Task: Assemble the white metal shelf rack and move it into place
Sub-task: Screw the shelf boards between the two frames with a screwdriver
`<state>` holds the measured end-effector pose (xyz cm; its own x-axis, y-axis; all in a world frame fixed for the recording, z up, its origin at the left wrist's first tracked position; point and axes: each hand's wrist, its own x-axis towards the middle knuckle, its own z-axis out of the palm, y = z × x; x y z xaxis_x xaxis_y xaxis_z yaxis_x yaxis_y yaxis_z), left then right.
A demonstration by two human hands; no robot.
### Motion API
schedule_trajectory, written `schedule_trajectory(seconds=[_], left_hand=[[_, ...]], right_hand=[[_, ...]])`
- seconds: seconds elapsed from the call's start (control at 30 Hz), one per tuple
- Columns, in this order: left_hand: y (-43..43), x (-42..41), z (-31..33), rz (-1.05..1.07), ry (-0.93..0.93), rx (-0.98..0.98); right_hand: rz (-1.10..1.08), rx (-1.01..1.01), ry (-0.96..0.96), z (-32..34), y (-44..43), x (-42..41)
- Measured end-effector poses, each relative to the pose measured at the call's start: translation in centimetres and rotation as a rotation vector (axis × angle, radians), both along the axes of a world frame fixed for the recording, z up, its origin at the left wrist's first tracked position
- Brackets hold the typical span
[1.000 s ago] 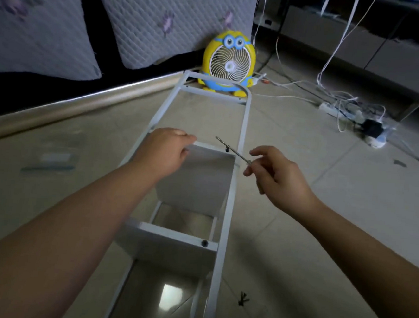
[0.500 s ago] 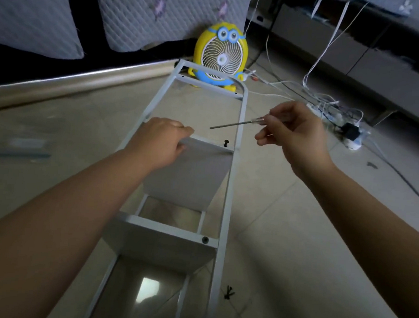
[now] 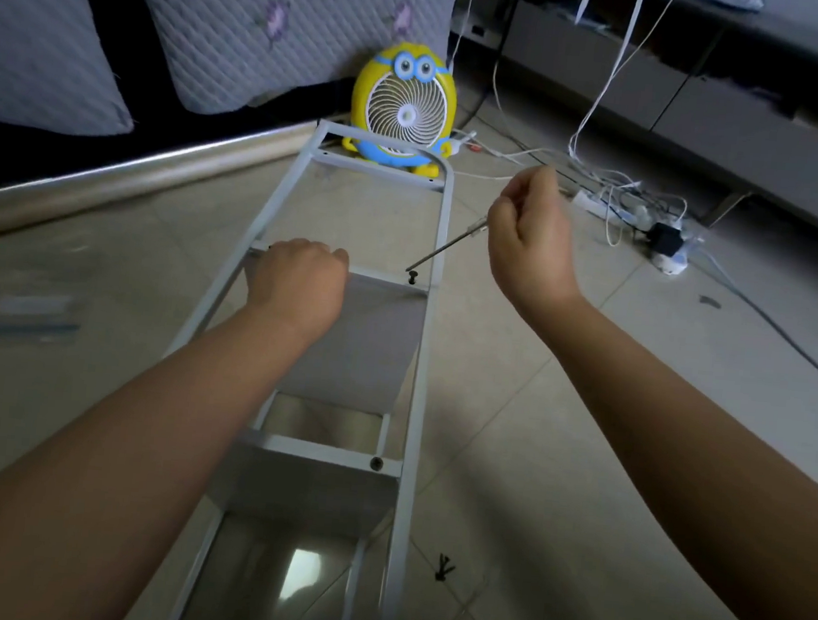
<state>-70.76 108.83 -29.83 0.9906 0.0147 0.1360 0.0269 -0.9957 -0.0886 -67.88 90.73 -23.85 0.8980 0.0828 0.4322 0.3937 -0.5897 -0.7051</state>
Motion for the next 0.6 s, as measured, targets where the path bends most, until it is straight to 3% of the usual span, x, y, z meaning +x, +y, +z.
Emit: schedule_trajectory(seconds=[0.17, 0.33, 0.6], left_hand=[[0.36, -0.49, 0.0, -0.16, -0.158, 0.003], [0.17, -0.82, -0.25, -0.187, -0.087, 0.007], [-0.05, -0.83, -0.52, -0.184, -0.169, 0.034]], right_hand=[[0.039, -0.071, -0.049, 0.22, -0.53, 0.49], [0.065, -0.099, -0.052, 0.07, -0.69, 0.58], [0.122, -0.188, -0.08, 0.66, -0.51, 0.69]])
